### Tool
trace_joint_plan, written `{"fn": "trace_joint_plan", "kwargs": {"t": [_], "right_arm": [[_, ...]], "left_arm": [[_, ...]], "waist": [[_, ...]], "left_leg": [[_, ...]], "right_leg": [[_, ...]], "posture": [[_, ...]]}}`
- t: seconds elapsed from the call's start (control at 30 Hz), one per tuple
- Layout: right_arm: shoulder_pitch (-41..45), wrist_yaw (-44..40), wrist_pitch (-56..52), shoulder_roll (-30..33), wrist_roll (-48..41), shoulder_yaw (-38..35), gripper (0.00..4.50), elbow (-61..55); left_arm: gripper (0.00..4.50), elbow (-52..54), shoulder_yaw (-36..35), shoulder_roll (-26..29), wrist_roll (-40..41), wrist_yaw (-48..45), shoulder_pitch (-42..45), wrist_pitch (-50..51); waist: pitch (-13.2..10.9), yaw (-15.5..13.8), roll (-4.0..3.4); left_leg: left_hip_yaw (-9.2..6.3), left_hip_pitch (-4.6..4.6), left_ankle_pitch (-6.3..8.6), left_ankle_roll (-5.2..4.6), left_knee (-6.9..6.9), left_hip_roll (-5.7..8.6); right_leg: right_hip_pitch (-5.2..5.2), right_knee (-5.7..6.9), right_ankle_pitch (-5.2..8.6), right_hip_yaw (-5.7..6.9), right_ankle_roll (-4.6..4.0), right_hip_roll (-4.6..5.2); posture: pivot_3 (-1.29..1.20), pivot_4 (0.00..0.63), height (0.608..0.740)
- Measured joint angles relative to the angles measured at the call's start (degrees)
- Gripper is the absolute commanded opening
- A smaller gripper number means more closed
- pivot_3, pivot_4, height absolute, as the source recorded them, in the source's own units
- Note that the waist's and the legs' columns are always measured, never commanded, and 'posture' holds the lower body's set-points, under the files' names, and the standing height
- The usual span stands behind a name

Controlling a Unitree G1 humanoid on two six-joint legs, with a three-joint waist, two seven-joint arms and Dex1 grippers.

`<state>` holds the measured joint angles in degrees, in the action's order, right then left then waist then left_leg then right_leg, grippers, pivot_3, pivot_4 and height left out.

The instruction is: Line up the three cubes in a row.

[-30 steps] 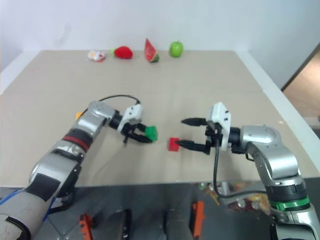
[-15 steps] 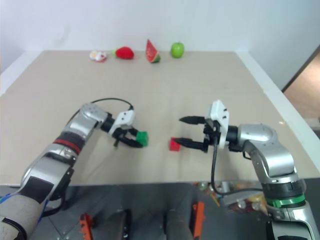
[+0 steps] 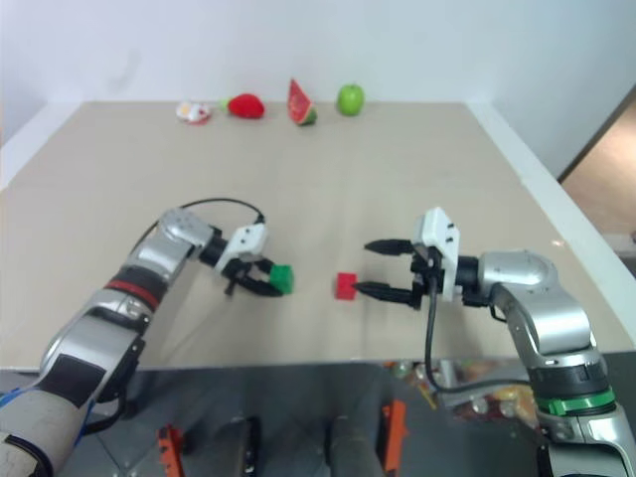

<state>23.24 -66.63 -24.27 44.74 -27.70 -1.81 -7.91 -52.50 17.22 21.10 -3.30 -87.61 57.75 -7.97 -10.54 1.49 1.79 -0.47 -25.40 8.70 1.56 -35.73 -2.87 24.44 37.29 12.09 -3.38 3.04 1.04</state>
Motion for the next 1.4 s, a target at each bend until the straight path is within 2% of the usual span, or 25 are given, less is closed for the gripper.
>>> {"fn": "trace_joint_plan", "kwargs": {"t": [0.1, 0.17, 0.37, 0.4, 0.7, 0.9, 1.07, 1.2, 1.27, 1.3, 1.4], "right_arm": [[0.06, 0.03, 0.35, -0.06, 0.02, 0.0, 3.87, 0.16], [0.08, 0.11, 0.41, -0.14, 0.02, 0.0, 3.87, 0.16], [0.34, 0.48, 0.43, -0.31, -0.01, 0.0, 3.87, 0.16], [0.35, 0.49, 0.43, -0.33, -0.01, 0.0, 3.87, 0.16], [1.36, 0.47, 0.43, -0.96, -0.01, 0.03, 3.87, 0.26], [1.89, -0.14, 0.36, -0.88, -0.06, 0.27, 3.87, 0.39], [2.71, -0.89, 0.07, -1.08, -0.29, 0.97, 3.87, 0.19], [5.57, -1.11, -0.19, -3.05, -0.4, 2.36, 3.87, 0.29], [7.76, -1.04, 0.18, -5.07, -0.19, 3.72, 3.87, 0.6], [8.01, -1.03, 0.28, -5.4, -0.18, 3.93, 3.87, 0.62], [10.54, -1.15, 0.91, -8.23, 0.26, 6.38, 3.87, 1.38]], "left_arm": [[1.32, 0.01, 0.0, -0.01, -0.04, 0.03, 0.0, 0.05], [2.33, -0.01, 0.0, -0.05, -0.04, 0.27, 0.01, 0.18], [4.3, -0.45, 0.04, -0.45, -0.17, 0.64, 0.01, 0.16], [4.41, -0.49, 0.04, -0.42, -0.23, 0.7, 0.01, 0.1], [4.41, 0.02, 0.04, 2.38, -0.37, -0.14, 0.01, 0.45], [4.41, 4.62, -2.19, 11.36, 1.2, -2.73, -2.06, 3.05], [4.41, 21.94, -7.49, 19.88, 9.75, -4.38, -12.47, 14.3], [4.41, 37.77, -15.61, 25.06, 16.96, -1.12, -25.67, 24.5], [4.41, 46.56, -21.56, 25.39, 21.16, 4.51, -33.82, 30.53], [4.41, 47.68, -22.4, 25.19, 21.84, 5.59, -34.83, 31.45], [4.41, 56.46, -31.99, 21.53, 26.9, 17.12, -41.8, 38.02]], "waist": [[0.0, 0.0, 0.0], [0.0, 0.0, 0.0], [0.0, -0.1, -0.01], [0.0, -0.1, -0.01], [0.0, 0.34, -0.01], [0.0, 1.14, -0.01], [-0.01, 1.25, -0.02], [-0.01, 1.3, -0.02], [-0.01, 1.31, -0.02], [-0.01, 1.32, -0.01], [-0.01, 1.05, -0.01]], "left_leg": [[0.0, 0.0, 0.0, 0.0, 0.0, 0.0], [0.0, 0.0, 0.0, 0.0, -0.01, 0.0], [0.0, 0.05, -0.04, -0.05, -0.24, 0.0], [0.0, 0.05, -0.04, -0.06, -0.3, 0.0], [0.01, 0.1, -0.04, -0.06, -0.47, -0.05], [0.02, 0.1, -0.04, -0.06, -0.08, -0.12], [0.06, 0.1, -0.03, -0.04, 0.18, -0.14], [0.11, 0.1, -0.02, -0.03, 0.23, -0.17], [0.18, 0.15, -0.02, -0.03, 0.22, -0.23], [0.19, 0.17, -0.02, -0.03, 0.21, -0.25], [0.21, 0.23, -0.04, -0.03, 0.12, -0.3]], "right_leg": [[-0.01, 0.0, 0.0, -0.01, 0.0, 0.0], [-0.02, 0.0, 0.0, 0.0, 0.0, 0.0], [-0.11, 0.01, -0.21, 0.0, -0.02, 0.01], [-0.12, 0.01, -0.26, -0.01, -0.04, 0.02], [-0.05, 0.02, -0.48, -0.1, -0.13, -0.08], [0.11, 0.01, -0.36, -0.27, -0.13, -0.23], [0.24, 0.09, -0.12, -0.32, -0.13, -0.23], [0.43, 0.31, 0.0, -0.34, -0.19, -0.23], [0.47, 0.46, 0.05, -0.33, -0.28, -0.24], [0.48, 0.5, 0.05, -0.34, -0.3, -0.25], [0.44, 0.63, 0.04, -0.29, -0.34, -0.25]], "posture": [[0.0, 0.15, 0.74], [0.0, 0.15, 0.74], [0.0, 0.15, 0.74], [0.0, 0.15, 0.74], [0.0, 0.15, 0.74], [0.0, 0.15, 0.74], [0.0, 0.15, 0.74], [0.0, 0.15, 0.74], [0.0, 0.15, 0.74], [0.0, 0.15, 0.74], [0.0, 0.15, 0.74]]}}
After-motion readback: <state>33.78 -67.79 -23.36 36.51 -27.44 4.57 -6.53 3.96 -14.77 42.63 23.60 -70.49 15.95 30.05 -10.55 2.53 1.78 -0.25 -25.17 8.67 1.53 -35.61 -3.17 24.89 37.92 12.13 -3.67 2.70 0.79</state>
